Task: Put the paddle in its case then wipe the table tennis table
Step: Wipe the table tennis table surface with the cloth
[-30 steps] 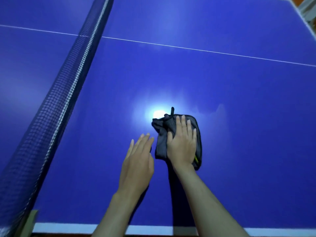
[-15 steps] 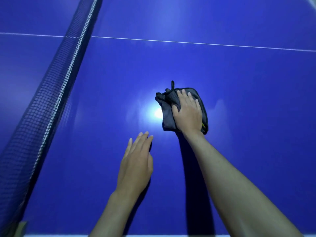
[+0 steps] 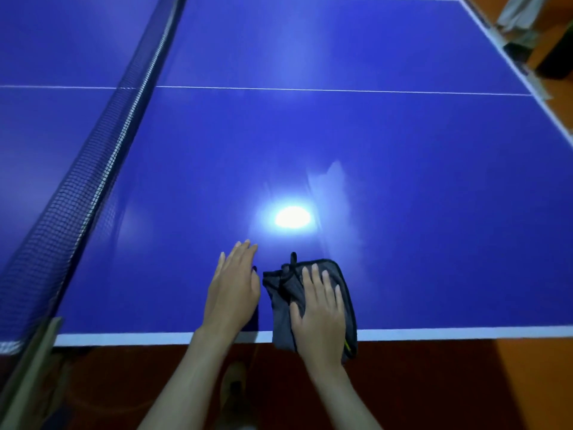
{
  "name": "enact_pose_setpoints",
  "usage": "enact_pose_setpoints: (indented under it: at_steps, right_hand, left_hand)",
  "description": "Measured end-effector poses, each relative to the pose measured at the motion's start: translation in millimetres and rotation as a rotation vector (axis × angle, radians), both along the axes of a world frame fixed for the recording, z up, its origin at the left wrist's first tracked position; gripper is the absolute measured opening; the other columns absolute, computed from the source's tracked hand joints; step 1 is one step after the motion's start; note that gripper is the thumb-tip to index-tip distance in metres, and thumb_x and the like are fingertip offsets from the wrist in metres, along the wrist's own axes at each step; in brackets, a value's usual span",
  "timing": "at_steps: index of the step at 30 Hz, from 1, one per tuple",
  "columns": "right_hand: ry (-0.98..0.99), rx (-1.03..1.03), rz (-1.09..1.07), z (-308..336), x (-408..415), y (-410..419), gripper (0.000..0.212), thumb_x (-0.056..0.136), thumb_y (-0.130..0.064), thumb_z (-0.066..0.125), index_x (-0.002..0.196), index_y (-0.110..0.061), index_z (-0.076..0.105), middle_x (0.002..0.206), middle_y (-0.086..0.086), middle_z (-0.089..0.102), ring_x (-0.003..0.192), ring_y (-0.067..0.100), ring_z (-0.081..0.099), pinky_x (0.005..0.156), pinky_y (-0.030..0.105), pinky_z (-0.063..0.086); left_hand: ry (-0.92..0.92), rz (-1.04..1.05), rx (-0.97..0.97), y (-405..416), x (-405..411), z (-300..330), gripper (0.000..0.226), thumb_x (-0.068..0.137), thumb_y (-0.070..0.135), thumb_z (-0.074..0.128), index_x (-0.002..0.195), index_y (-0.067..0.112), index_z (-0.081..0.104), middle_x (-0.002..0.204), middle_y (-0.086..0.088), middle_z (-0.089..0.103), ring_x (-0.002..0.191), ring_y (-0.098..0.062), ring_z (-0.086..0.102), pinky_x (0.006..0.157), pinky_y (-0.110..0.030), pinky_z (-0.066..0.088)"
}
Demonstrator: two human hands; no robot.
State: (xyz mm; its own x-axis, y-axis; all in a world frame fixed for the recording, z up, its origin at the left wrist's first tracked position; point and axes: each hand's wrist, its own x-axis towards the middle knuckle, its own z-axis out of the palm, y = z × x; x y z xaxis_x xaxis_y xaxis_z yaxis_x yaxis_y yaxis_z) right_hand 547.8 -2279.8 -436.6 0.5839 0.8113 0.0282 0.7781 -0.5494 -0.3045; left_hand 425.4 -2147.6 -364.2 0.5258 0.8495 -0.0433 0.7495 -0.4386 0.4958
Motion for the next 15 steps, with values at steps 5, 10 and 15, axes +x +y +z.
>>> enact_pose_setpoints:
  at_steps: [5, 10, 15]
  right_hand:
    - [-0.042, -0.044, -0.034, -1, 5, 0, 0.087, 0.091, -0.043, 0.073, 0.163, -0.018, 0.032, 0.170, 0.003, 0.028, 0.157, 0.024, 0.029, 0.126, 0.045, 0.020]
    - [-0.070, 0.002, -0.082, -2, 62, 75, 0.078, 0.096, -0.044, 0.064, 0.163, -0.017, 0.034, 0.170, 0.004, 0.029, 0.157, 0.025, 0.028, 0.127, 0.050, 0.025]
    - [-0.094, 0.015, -0.083, -5, 121, 158, 0.072, 0.100, -0.048, 0.054, 0.164, -0.022, 0.032, 0.171, 0.002, 0.027, 0.158, 0.023, 0.023, 0.129, 0.049, 0.020]
  left_hand:
    - [-0.022, -0.018, 0.026, -8, 21, 6, 0.051, 0.101, 0.006, 0.048, 0.151, 0.010, 0.045, 0.162, -0.005, 0.040, 0.154, -0.018, 0.028, 0.129, -0.038, 0.011]
    - [-0.043, 0.007, 0.022, 29, 48, -11, 0.051, 0.100, 0.005, 0.049, 0.151, 0.011, 0.047, 0.162, -0.003, 0.039, 0.154, -0.017, 0.029, 0.129, -0.039, 0.013]
    - [-0.067, 0.016, -0.003, 68, 75, -24, 0.052, 0.100, 0.003, 0.044, 0.152, 0.013, 0.045, 0.163, 0.001, 0.037, 0.155, -0.012, 0.025, 0.130, -0.038, 0.012]
